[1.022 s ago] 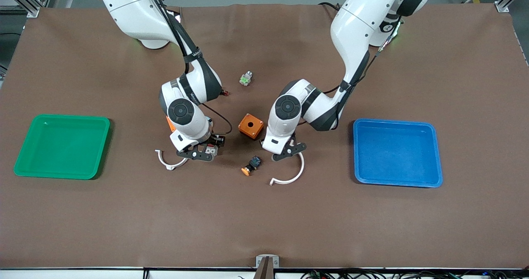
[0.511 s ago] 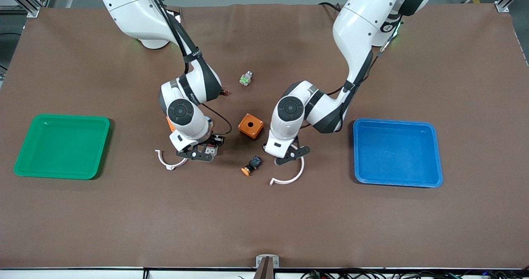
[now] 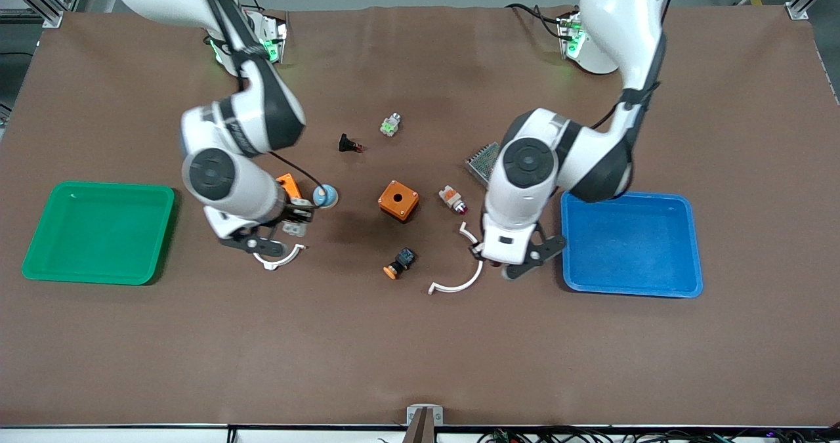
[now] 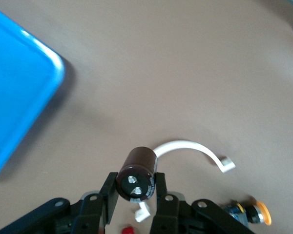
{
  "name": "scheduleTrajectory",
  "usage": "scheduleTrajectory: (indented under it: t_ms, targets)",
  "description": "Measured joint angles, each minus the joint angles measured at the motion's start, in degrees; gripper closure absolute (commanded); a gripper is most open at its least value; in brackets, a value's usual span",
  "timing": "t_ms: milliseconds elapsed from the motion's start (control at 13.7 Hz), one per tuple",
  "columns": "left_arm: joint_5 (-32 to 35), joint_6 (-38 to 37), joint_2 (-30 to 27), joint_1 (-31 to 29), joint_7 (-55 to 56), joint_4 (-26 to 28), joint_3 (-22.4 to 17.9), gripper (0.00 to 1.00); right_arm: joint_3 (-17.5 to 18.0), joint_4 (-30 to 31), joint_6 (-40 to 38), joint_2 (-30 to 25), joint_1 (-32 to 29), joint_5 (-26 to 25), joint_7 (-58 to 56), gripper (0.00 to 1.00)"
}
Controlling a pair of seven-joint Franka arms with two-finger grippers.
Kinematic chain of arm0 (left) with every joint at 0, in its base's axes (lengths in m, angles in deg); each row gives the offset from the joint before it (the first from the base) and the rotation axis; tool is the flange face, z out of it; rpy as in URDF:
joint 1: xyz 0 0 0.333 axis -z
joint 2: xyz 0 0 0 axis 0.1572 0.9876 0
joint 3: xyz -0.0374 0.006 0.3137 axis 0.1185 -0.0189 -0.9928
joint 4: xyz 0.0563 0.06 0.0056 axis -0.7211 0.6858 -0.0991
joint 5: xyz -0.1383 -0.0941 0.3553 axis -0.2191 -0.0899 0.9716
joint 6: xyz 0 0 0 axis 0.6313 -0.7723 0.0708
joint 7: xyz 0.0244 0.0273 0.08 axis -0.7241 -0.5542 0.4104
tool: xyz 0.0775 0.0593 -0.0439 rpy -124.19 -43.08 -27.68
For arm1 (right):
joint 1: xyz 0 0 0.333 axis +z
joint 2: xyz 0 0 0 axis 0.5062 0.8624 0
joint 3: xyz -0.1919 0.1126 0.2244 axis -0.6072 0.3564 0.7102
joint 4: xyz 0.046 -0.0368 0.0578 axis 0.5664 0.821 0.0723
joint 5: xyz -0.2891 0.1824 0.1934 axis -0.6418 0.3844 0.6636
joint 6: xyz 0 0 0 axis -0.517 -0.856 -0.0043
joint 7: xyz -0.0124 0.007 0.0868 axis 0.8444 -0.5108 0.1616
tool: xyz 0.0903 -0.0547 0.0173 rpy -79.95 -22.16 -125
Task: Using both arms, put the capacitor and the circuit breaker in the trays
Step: 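Carry the breaker to the green tray while the left gripper carries the capacitor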
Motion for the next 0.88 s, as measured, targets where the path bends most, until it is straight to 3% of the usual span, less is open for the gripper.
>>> scheduleTrajectory:
  t_ms: [365,584,876]
  targets:
    - [0.12,-5.58,-1.49,-7.47,-2.93,0.33,-0.06,0.99,-0.47,0.53,-11.39,-7.59,-18.72,-0.59,-23.57,0.80]
    - [0.12,-7.47,-1.47,-11.70,-5.42,1.01,-0.03,0.99,-0.60,1.53,-11.33,-7.16,-30.85,-1.91,-36.68,0.80]
    - [0.12,-7.84,-1.36,-14.66,-7.86,2.87,-0.02,0.99,-0.46,2.38,-6.63,-4.60,-39.75,-5.12,-39.58,0.80]
